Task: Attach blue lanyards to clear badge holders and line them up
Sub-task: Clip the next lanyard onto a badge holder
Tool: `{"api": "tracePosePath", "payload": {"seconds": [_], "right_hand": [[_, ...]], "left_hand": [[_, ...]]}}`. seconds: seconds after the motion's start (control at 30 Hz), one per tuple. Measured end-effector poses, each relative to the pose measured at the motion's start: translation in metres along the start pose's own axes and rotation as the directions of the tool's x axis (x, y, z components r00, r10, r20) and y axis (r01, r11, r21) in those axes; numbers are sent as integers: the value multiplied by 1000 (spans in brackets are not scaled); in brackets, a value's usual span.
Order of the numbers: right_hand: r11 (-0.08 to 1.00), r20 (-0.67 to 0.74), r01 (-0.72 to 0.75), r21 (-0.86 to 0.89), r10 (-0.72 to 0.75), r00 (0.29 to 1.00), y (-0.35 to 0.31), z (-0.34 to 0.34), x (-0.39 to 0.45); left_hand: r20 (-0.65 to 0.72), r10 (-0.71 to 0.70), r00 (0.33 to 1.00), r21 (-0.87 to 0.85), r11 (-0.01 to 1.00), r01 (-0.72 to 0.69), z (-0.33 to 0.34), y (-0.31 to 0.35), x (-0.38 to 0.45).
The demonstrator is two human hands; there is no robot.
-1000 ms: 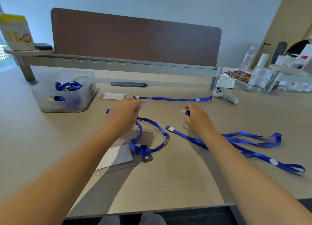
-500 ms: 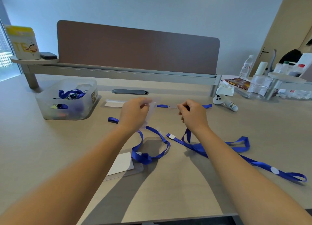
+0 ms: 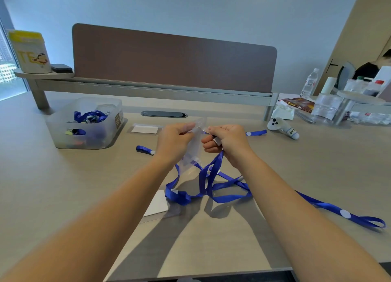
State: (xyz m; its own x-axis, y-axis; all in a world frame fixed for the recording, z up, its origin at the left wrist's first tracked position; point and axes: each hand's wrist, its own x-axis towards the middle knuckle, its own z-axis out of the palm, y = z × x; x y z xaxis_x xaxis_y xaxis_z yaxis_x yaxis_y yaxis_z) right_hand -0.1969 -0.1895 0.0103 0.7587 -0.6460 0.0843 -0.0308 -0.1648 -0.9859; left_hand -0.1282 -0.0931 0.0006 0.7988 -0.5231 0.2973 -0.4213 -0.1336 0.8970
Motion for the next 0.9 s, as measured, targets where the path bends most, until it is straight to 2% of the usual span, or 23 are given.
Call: {"api": "tracePosePath", "payload": {"seconds": [0.37, 0.47, 0.57, 0.7, 0.77, 0.83, 0.9], "right_hand": [[998, 68, -53, 44, 50, 996, -4, 4, -7], [992, 87, -78, 97, 69, 994, -6, 6, -9], [988, 104, -98, 118, 86, 991, -7, 7, -10], [976, 128, -117, 181, 95, 987, -10, 11, -10], [970, 139, -129, 207, 101, 985, -12, 13, -11], [959, 154, -159, 235, 125, 980, -13, 14, -12], [949, 175, -199, 243, 159, 972, -14, 15, -13]], "left_hand": [[-1, 124, 992, 267, 956, -119, -5, -5, -2], [6, 116, 993, 191, 975, -115, -9, -5, -1], [76, 89, 993, 73, 993, -94, -12, -5, -3], [106, 111, 988, 79, 990, -120, -13, -6, -3], [84, 109, 991, 137, 983, -119, -14, -9, -1], [72, 177, 982, 269, 944, -190, -18, -10, -1], [109, 307, 945, 453, 831, -322, -23, -12, -2]]}}
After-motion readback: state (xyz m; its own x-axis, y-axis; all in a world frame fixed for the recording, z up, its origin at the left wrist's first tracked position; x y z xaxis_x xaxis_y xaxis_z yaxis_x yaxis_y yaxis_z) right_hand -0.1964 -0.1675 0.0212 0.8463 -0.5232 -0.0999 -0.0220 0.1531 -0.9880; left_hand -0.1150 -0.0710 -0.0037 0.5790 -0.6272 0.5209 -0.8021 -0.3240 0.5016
